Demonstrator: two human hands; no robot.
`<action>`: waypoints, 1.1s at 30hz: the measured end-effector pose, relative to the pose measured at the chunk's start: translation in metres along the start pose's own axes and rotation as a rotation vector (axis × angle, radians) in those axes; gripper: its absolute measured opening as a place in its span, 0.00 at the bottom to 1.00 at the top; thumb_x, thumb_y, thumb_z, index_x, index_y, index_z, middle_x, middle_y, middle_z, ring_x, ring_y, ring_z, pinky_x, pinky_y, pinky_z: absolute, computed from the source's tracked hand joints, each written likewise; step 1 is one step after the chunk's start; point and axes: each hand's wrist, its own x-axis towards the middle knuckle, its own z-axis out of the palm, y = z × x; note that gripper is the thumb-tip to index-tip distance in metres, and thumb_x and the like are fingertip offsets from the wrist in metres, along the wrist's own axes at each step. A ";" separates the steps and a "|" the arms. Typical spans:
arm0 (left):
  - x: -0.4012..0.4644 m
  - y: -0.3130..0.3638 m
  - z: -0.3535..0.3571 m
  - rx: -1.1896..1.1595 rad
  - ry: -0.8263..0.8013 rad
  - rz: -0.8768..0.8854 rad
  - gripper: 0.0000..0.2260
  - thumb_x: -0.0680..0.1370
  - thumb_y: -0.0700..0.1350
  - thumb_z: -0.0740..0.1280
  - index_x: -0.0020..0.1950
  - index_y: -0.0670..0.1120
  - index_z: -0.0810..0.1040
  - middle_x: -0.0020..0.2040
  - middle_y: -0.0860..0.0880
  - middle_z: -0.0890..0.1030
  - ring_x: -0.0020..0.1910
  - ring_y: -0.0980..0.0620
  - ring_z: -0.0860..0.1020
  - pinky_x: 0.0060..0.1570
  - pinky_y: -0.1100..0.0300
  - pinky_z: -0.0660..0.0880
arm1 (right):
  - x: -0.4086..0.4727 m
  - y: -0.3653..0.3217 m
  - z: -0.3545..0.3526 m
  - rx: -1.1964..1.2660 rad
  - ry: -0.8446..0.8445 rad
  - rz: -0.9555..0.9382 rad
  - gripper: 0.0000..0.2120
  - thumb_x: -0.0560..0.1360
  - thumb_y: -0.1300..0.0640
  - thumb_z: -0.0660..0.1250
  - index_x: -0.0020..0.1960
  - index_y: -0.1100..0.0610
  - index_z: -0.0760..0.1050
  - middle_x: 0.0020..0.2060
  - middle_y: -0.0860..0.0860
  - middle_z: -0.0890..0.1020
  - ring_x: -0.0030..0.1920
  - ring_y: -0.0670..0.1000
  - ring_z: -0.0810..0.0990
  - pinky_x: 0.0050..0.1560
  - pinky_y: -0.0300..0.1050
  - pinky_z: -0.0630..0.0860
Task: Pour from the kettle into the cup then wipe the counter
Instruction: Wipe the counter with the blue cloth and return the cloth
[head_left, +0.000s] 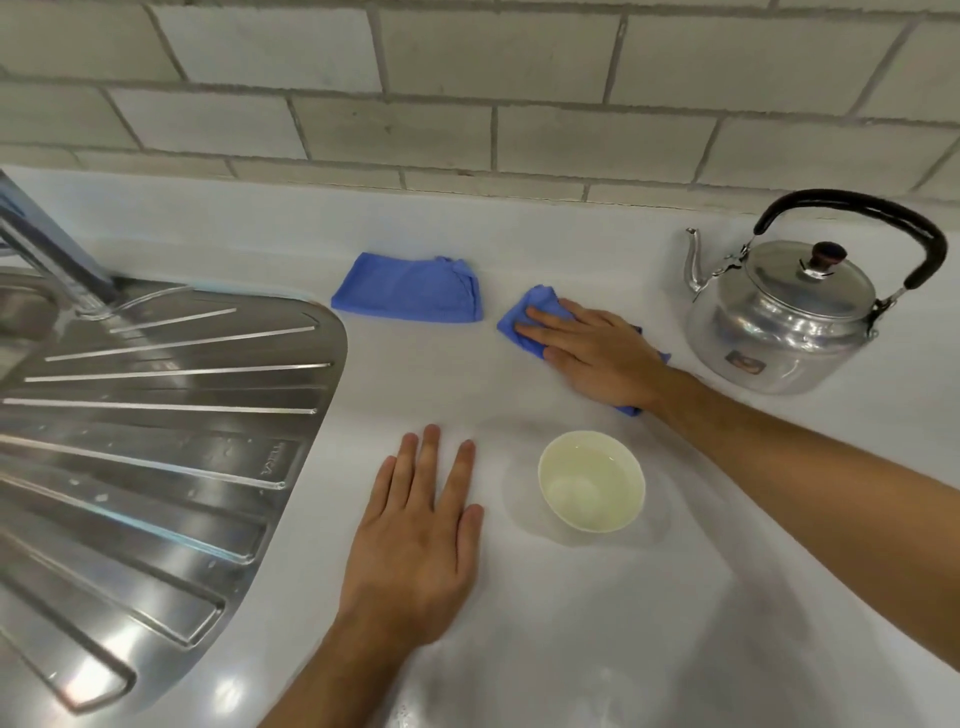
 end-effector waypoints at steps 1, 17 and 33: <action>0.000 0.000 0.000 0.002 0.000 -0.001 0.26 0.79 0.58 0.39 0.77 0.56 0.41 0.79 0.48 0.42 0.77 0.49 0.38 0.75 0.52 0.41 | -0.004 -0.004 -0.001 0.011 -0.014 -0.078 0.22 0.83 0.52 0.54 0.77 0.42 0.61 0.77 0.39 0.60 0.78 0.50 0.57 0.74 0.51 0.57; 0.001 -0.003 0.002 0.003 -0.005 0.007 0.26 0.80 0.57 0.40 0.77 0.55 0.42 0.79 0.47 0.43 0.77 0.48 0.40 0.75 0.54 0.39 | -0.141 -0.031 -0.006 0.181 -0.005 -0.115 0.20 0.84 0.49 0.55 0.74 0.38 0.60 0.73 0.25 0.56 0.75 0.44 0.61 0.71 0.51 0.64; 0.003 -0.007 0.006 -0.045 -0.022 0.025 0.26 0.80 0.56 0.43 0.78 0.51 0.46 0.79 0.43 0.46 0.77 0.45 0.44 0.75 0.52 0.40 | -0.226 -0.141 0.013 0.027 0.098 0.602 0.23 0.84 0.49 0.47 0.77 0.37 0.54 0.77 0.36 0.57 0.79 0.51 0.53 0.75 0.50 0.53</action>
